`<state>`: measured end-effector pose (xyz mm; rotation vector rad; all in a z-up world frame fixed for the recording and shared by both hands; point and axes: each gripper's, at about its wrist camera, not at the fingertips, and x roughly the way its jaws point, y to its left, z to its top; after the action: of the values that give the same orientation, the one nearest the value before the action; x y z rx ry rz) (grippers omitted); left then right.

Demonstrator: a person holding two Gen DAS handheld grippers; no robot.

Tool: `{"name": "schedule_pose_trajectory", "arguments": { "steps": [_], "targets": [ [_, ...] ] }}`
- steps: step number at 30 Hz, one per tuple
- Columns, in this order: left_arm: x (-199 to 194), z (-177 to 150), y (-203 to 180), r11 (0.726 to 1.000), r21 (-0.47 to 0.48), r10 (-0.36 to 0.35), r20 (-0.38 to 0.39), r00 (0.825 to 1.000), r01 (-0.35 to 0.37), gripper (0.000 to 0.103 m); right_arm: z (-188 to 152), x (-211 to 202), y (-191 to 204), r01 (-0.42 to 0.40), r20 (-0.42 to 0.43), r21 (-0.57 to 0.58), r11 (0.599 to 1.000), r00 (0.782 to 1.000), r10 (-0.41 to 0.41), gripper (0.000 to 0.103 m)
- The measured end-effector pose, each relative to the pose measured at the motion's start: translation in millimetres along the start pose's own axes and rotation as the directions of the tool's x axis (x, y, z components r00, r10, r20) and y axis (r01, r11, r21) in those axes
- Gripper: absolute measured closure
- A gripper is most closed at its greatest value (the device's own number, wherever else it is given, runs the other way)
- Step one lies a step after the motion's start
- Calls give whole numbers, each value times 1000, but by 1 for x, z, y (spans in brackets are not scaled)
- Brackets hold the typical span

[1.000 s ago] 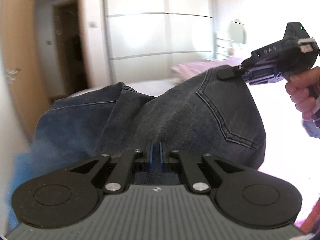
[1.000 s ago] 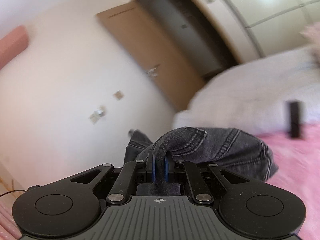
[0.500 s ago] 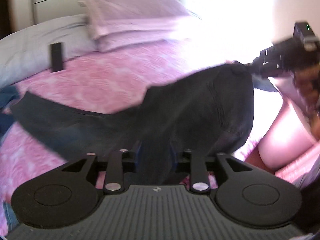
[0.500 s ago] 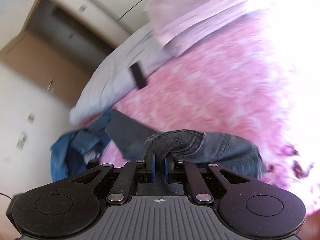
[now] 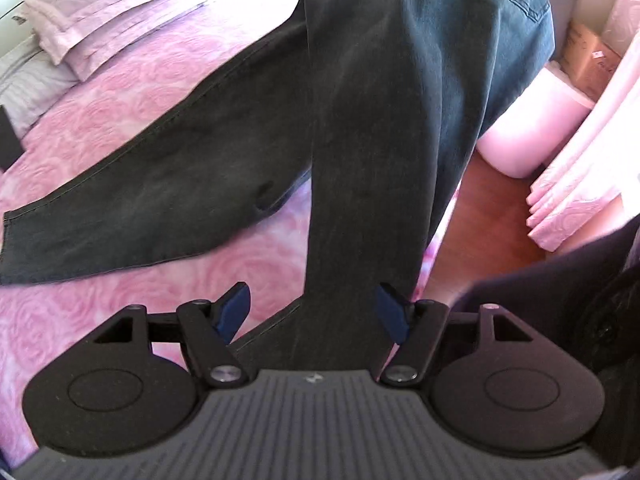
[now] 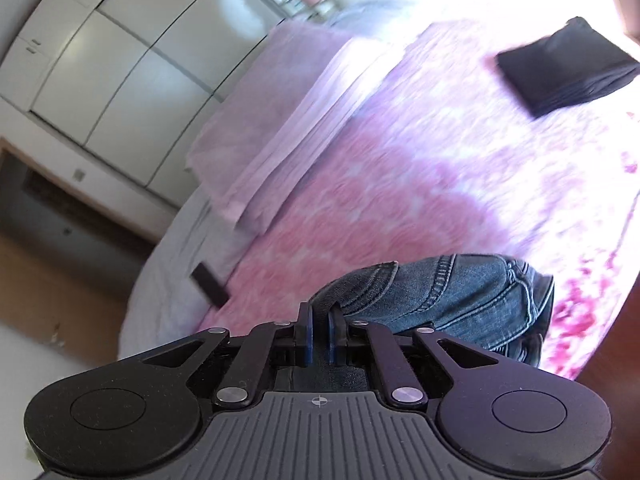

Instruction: Fold clothes

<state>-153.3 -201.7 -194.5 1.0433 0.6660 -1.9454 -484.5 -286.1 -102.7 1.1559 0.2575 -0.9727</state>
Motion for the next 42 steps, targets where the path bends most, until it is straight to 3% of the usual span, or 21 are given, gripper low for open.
{"name": "schedule_pose_trajectory", "arguments": {
  "steps": [3,6,10,13,16,17,19,20,22,26,29,32,34,35,39,42],
  "targets": [
    [-12,6,2,999,-34,12,38,999,-10,38,9,-1,17,38,9,-27,999,999,-38,98],
    [-24,16,17,994,-97,65,76,995,-57,38,26,31,39,36,-7,-51,998,999,-36,98],
    [-35,23,36,965,-193,190,59,980,-176,38,64,114,70,-8,25,-150,989,1000,12,98],
    [-42,23,44,928,-263,281,24,959,-265,37,106,183,93,-30,111,-316,948,992,68,98],
    [-24,24,32,917,-276,290,-29,957,-287,33,131,248,102,-18,-2,-404,915,1000,19,97],
    [-16,24,26,917,-277,287,-47,957,-289,29,129,260,101,-30,-34,-446,894,999,16,93],
    [-1,25,15,915,-277,281,-84,956,-294,28,109,271,89,-34,-74,-536,844,997,-6,54],
    [7,26,10,914,-277,278,-103,955,-296,28,97,275,80,-33,-91,-574,818,996,-23,24],
    [24,25,-3,918,-265,268,-138,954,-296,28,72,280,55,-42,-137,-625,779,989,-57,22],
    [71,14,-25,944,-152,267,-175,947,-294,28,19,287,-18,-33,-257,-687,726,946,-200,22],
    [106,0,-39,949,-39,300,-194,934,-312,32,-10,293,-57,-20,-286,-771,637,904,-318,22],
    [135,-11,-50,944,60,329,-205,922,-324,75,-31,304,-78,-43,-295,-842,537,871,-393,22],
    [129,-10,-46,942,78,336,-203,920,-327,91,-41,313,-83,-79,-293,-883,463,863,-411,22],
    [120,-5,-40,938,73,348,-196,917,-340,98,-45,318,-84,-97,-282,-905,414,864,-416,22],
    [55,34,7,901,-11,428,-145,892,-434,99,-63,330,-72,-149,-194,-978,143,901,-389,22],
    [7,71,65,858,-36,505,-112,856,-512,99,-63,338,-58,-232,-235,-972,44,926,-297,22]
  ]
}}
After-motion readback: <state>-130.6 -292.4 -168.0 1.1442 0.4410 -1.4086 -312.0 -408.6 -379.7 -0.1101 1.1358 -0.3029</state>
